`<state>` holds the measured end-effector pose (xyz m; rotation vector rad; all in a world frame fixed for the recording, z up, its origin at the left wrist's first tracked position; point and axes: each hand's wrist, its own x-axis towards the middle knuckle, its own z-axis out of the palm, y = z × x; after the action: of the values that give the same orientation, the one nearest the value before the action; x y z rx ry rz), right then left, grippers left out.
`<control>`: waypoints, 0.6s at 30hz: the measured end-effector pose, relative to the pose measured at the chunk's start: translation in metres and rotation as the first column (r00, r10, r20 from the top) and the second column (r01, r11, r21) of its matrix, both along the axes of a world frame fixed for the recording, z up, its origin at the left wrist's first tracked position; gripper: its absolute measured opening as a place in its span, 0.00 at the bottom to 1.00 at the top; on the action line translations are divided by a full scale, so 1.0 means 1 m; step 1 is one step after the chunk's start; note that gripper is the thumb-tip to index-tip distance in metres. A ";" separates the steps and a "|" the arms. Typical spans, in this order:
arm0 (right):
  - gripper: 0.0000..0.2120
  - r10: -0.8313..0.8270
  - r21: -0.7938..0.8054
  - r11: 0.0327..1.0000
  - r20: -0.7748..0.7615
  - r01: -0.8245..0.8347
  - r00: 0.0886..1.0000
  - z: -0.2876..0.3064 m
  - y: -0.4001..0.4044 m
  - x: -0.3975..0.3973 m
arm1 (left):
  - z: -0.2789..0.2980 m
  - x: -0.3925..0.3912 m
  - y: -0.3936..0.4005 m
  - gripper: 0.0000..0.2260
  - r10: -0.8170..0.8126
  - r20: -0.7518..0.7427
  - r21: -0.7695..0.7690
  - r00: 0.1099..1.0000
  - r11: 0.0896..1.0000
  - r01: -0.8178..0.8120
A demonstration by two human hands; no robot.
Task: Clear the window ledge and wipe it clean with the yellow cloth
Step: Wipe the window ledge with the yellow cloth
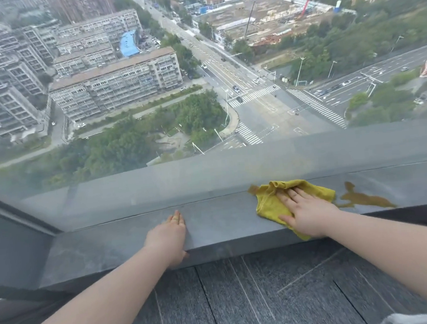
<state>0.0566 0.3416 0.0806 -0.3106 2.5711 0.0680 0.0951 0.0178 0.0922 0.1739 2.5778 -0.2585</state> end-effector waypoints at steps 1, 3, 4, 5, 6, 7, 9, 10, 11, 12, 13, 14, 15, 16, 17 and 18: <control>0.33 -0.010 0.006 1.000 0.003 0.010 1.000 -0.005 0.002 -0.004 | -0.004 -0.005 -0.006 0.43 0.004 -0.004 0.008 1.000 1.000 -0.004; 0.33 -0.026 0.009 1.000 0.005 0.026 1.000 -0.012 -0.003 -0.009 | -0.006 -0.011 -0.013 0.42 0.003 0.003 0.025 1.000 1.000 -0.003; 0.33 -0.034 0.006 0.999 -0.003 0.034 0.999 -0.013 -0.008 -0.010 | -0.006 -0.012 -0.013 0.41 0.001 0.008 0.031 1.000 1.000 -0.001; 0.32 -0.034 -0.001 0.999 -0.012 0.034 0.999 -0.014 -0.014 -0.009 | -0.006 -0.010 -0.014 0.41 -0.004 0.008 0.032 1.000 0.999 0.004; 0.32 -0.016 -0.014 1.000 -0.018 0.016 1.000 -0.014 -0.022 -0.007 | -0.006 -0.008 -0.013 0.41 -0.007 0.006 0.027 1.000 1.000 0.007; 0.32 0.023 -0.033 0.999 -0.019 -0.024 1.000 -0.014 -0.032 -0.004 | -0.005 -0.007 -0.012 0.41 -0.008 0.003 0.021 1.000 1.000 0.008; 0.31 0.128 -0.070 0.989 -0.015 -0.129 0.992 -0.016 -0.060 0.002 | -0.004 -0.005 -0.014 0.42 -0.008 -0.001 0.004 1.000 1.000 0.008; 0.31 0.171 -0.082 0.982 -0.016 -0.172 0.985 -0.017 -0.070 0.005 | -0.003 -0.006 -0.014 0.42 -0.006 -0.002 -0.003 1.000 1.000 0.006; 0.31 0.198 -0.088 0.976 -0.020 -0.199 0.980 -0.018 -0.078 0.007 | -0.002 -0.005 -0.013 0.42 -0.004 -0.003 -0.007 1.000 1.000 0.004; 0.31 0.209 -0.091 0.973 -0.024 -0.210 0.978 -0.018 -0.082 0.008 | -0.001 -0.004 -0.014 0.42 -0.003 -0.002 -0.013 1.000 1.000 0.003; 0.31 0.209 -0.094 0.973 -0.028 -0.211 0.977 -0.019 -0.082 0.008 | 0.000 -0.002 -0.014 0.42 -0.005 0.001 -0.020 1.000 1.000 0.005; 0.31 0.205 -0.095 0.974 -0.030 -0.207 0.978 -0.018 -0.080 0.008 | 0.001 -0.001 -0.014 0.42 -0.009 0.003 -0.028 1.000 1.000 0.009; 0.31 0.198 -0.094 0.975 -0.032 -0.200 0.980 -0.017 -0.077 0.009 | 0.002 0.000 -0.015 0.42 -0.011 0.004 -0.034 1.000 0.999 0.012; 0.31 0.185 -0.092 0.978 -0.034 -0.187 0.982 -0.016 -0.073 0.009 | 0.002 0.001 -0.016 0.42 -0.012 0.006 -0.038 1.000 0.999 0.012; 0.32 0.165 -0.089 0.982 -0.035 -0.167 0.986 -0.014 -0.067 0.008 | 0.003 0.001 -0.016 0.42 -0.011 0.009 -0.042 1.000 0.999 0.011; 0.32 0.140 -0.084 0.986 -0.033 -0.142 0.990 -0.013 -0.061 0.006 | 0.004 0.001 -0.016 0.42 -0.010 0.010 -0.044 1.000 0.999 0.010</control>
<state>0.0629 0.2810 0.0678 -0.5274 2.5799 0.0126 0.0965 0.0015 0.0957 0.1717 2.5598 -0.3166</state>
